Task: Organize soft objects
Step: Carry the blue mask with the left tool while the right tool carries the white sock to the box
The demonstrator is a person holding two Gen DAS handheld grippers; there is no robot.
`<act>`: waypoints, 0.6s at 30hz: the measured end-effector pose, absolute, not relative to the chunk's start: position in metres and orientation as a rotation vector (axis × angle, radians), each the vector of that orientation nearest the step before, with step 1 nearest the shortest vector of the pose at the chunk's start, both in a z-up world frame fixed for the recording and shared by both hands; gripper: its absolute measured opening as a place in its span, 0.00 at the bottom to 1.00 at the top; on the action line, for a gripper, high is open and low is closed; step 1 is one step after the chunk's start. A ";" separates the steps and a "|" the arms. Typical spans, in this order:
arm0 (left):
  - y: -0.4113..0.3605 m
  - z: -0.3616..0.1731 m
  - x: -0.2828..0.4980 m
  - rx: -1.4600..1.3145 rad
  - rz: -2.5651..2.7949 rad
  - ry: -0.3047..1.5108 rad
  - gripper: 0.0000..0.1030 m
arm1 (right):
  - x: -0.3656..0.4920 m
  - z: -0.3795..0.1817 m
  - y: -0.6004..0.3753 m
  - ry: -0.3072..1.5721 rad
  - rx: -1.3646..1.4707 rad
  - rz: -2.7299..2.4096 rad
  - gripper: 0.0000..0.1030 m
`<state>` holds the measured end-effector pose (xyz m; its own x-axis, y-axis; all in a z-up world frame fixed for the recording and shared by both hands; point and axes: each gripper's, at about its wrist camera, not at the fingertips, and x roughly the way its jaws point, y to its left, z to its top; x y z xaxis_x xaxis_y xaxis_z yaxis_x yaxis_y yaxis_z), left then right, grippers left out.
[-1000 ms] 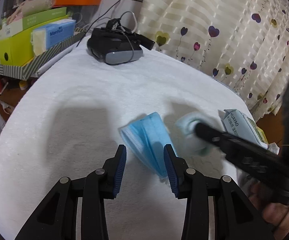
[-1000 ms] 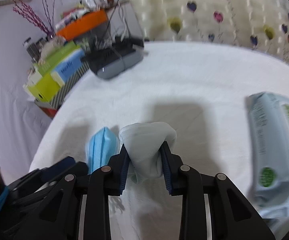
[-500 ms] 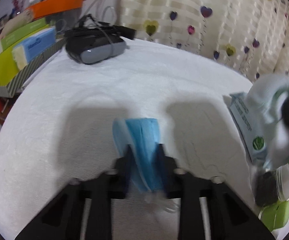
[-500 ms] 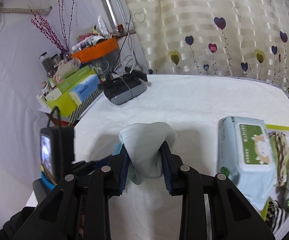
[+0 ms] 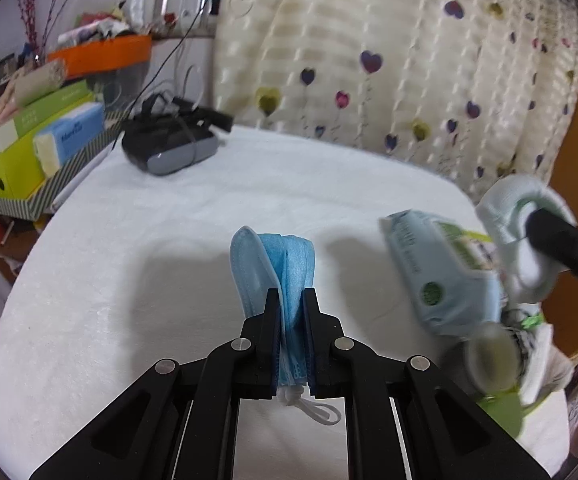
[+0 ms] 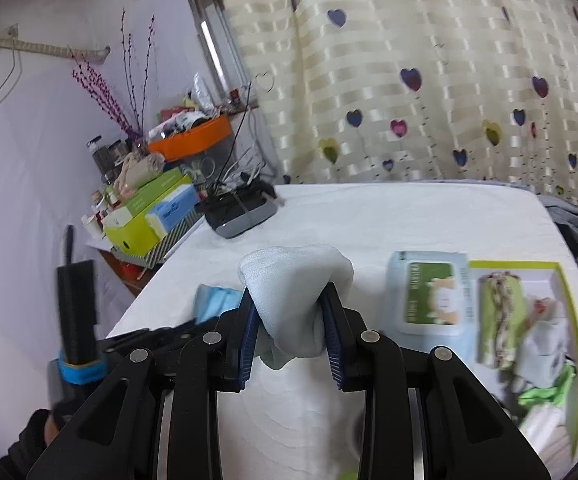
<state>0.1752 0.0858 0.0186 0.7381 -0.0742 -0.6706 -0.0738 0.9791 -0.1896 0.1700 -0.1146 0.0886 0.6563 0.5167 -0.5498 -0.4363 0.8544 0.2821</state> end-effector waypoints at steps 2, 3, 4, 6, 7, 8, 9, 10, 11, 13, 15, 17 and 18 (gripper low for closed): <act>0.076 0.028 0.168 -0.212 -0.025 0.723 0.09 | 0.167 0.092 -0.129 0.653 0.144 0.532 0.30; 0.071 0.031 0.165 -0.212 -0.035 0.716 0.09 | 0.164 0.093 -0.137 0.647 0.151 0.527 0.30; 0.064 0.036 0.161 -0.212 -0.050 0.705 0.09 | 0.163 0.095 -0.143 0.641 0.155 0.521 0.30; 0.054 0.043 0.156 -0.210 -0.069 0.688 0.09 | 0.158 0.098 -0.158 0.626 0.162 0.504 0.30; 0.047 0.047 0.152 -0.210 -0.083 0.681 0.09 | 0.156 0.100 -0.165 0.621 0.166 0.497 0.30; 0.042 0.050 0.151 -0.211 -0.093 0.677 0.09 | 0.153 0.101 -0.173 0.616 0.171 0.491 0.30; 0.035 0.053 0.148 -0.211 -0.108 0.672 0.09 | 0.149 0.102 -0.181 0.608 0.174 0.484 0.30; 0.030 0.054 0.145 -0.211 -0.117 0.668 0.09 | 0.146 0.103 -0.186 0.604 0.174 0.479 0.30; 0.023 0.057 0.142 -0.208 -0.129 0.662 0.09 | 0.142 0.103 -0.195 0.598 0.181 0.469 0.30; 0.011 0.062 0.137 -0.203 -0.152 0.654 0.09 | 0.138 0.105 -0.208 0.591 0.194 0.457 0.30; -0.001 0.066 0.135 -0.197 -0.175 0.648 0.09 | 0.133 0.106 -0.223 0.579 0.210 0.441 0.30; -0.010 0.068 0.132 -0.192 -0.191 0.645 0.09 | 0.128 0.107 -0.235 0.569 0.222 0.428 0.30; -0.016 0.069 0.130 -0.190 -0.201 0.644 0.09 | 0.125 0.108 -0.241 0.564 0.227 0.421 0.30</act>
<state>0.1303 -0.0156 0.0691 0.7819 -0.2434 -0.5739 0.1259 0.9633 -0.2371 0.1250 -0.2413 0.1077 0.7634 0.4450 -0.4682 -0.3229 0.8907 0.3201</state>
